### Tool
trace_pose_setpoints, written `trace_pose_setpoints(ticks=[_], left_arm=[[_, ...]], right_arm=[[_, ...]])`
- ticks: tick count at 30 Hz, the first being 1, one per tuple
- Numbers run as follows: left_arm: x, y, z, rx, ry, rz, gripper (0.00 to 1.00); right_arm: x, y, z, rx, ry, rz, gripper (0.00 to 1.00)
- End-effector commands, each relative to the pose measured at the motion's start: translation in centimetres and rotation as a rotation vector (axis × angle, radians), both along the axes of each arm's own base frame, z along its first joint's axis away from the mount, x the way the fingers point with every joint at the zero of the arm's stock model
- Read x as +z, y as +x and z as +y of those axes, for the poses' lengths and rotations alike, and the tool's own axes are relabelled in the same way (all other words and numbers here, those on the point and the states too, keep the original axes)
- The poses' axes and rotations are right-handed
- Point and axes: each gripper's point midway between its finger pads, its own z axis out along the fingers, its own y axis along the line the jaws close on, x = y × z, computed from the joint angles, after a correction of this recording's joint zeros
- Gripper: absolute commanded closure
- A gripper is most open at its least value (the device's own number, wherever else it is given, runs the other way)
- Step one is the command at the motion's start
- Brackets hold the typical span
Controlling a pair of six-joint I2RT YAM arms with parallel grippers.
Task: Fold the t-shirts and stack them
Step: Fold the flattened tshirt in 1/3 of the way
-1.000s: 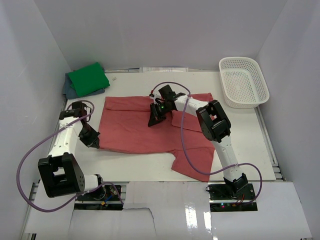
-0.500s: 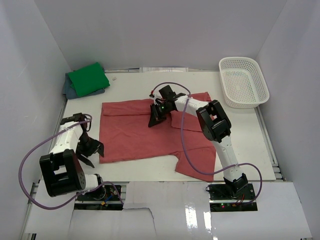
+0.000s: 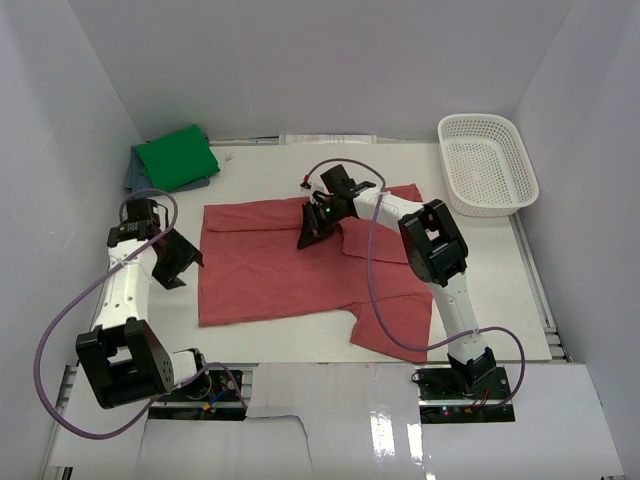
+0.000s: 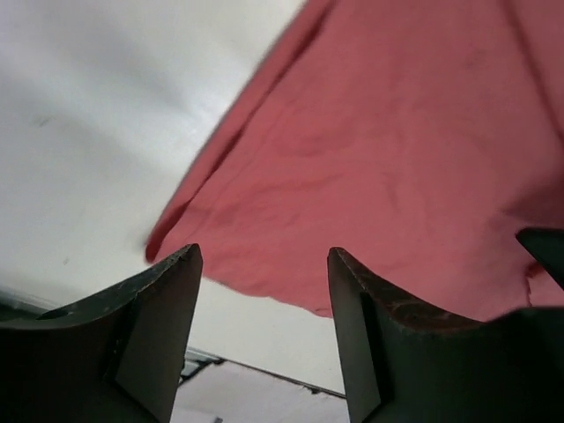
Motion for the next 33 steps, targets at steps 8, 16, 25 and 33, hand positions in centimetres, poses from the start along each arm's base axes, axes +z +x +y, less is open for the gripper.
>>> trace_pose_setpoints(ticks=[8, 16, 25, 33], left_arm=[[2.3, 13.3, -2.6, -0.232, -0.206, -0.393, 1.0], [2.3, 21.6, -2.9, -0.324, -0.288, -0.508, 0.94], [1.2, 26.5, -5.2, -0.446, -0.369, -0.554, 0.92], [-1.0, 27.0, -7.8, -0.53, -0.418, -0.515, 0.93]], right_arm=[[10.0, 3.9, 4.5, 0.034, 0.26, -0.125, 0.56], [9.2, 6.9, 7.3, 0.051, 0.348, -0.205, 0.2], [4.9, 7.4, 8.2, 0.078, 0.377, -0.158, 0.16], [4.0, 6.8, 8.4, 0.085, 0.403, -0.093, 0.21]])
